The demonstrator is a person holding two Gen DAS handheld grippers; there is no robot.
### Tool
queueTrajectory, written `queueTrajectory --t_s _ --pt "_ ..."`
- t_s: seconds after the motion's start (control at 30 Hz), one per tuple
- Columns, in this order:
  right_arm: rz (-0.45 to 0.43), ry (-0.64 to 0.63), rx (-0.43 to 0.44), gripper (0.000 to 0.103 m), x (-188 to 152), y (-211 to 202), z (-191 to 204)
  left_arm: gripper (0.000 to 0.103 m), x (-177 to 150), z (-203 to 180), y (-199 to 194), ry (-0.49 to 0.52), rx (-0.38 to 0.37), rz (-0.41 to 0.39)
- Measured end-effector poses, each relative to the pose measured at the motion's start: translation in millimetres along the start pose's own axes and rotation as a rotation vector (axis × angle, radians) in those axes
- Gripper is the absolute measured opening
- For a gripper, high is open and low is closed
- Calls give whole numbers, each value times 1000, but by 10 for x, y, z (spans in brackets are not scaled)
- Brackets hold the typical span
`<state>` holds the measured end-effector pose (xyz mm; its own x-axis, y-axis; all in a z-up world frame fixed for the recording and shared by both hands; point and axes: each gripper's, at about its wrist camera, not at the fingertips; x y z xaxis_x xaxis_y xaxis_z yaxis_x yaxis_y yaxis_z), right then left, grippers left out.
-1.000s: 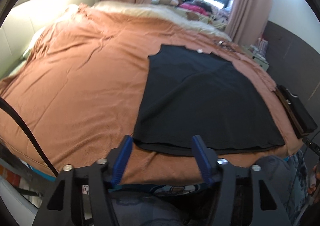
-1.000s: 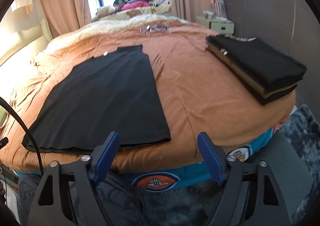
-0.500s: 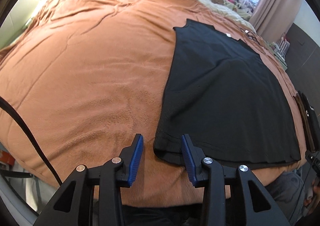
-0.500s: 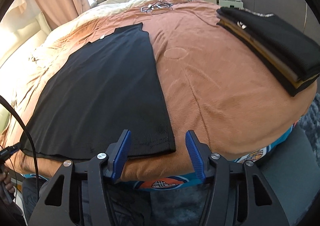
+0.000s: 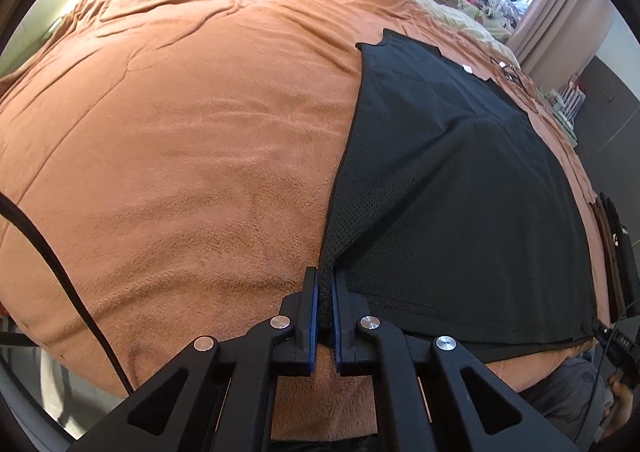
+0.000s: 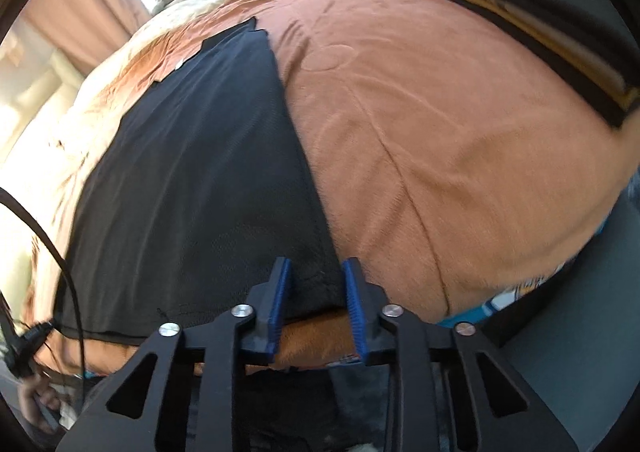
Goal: Fold small clothes
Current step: 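Lift the shirt's side edges with both grippers and fold them inward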
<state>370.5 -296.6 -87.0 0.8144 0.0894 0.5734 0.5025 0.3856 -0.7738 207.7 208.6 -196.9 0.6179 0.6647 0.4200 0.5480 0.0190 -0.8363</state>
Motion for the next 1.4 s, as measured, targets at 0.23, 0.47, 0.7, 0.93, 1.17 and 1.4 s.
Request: queueTrajectory --t_s 0.23,0.47,0.7,0.93,1.17,1.4 --pt "-58 39 72 2 -55 -226 -91 5 0 -27 -288 -9 -39 -53" --pt "-155 -10 89 2 -107 -714 -64 5 -30 -85 -757 2 -99 -115" --pt "-264 -52 114 1 -225 -1250 -42 5 -76 -139 -1305 26 -162 -182" --pt "-340 -88 129 1 -531 -1642 -47 5 -216 -155 -1912 58 -183 -258" --pt "-364 -95 143 1 -791 -1774 -147 5 -406 -99 -2274 78 -206 -292" --pt "-363 -100 148 1 -777 -1797 -151 5 -369 -115 -2236 82 -191 -296"
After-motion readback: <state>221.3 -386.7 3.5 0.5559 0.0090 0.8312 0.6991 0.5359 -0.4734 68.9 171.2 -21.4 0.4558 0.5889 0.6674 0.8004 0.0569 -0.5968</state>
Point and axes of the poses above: each gripper's, at about its wrist camera, not at the fingertips, and y roughly the way its jaws point, z to its left, x to its top, and after that the axes turned 10 degrees about -y, right-handed
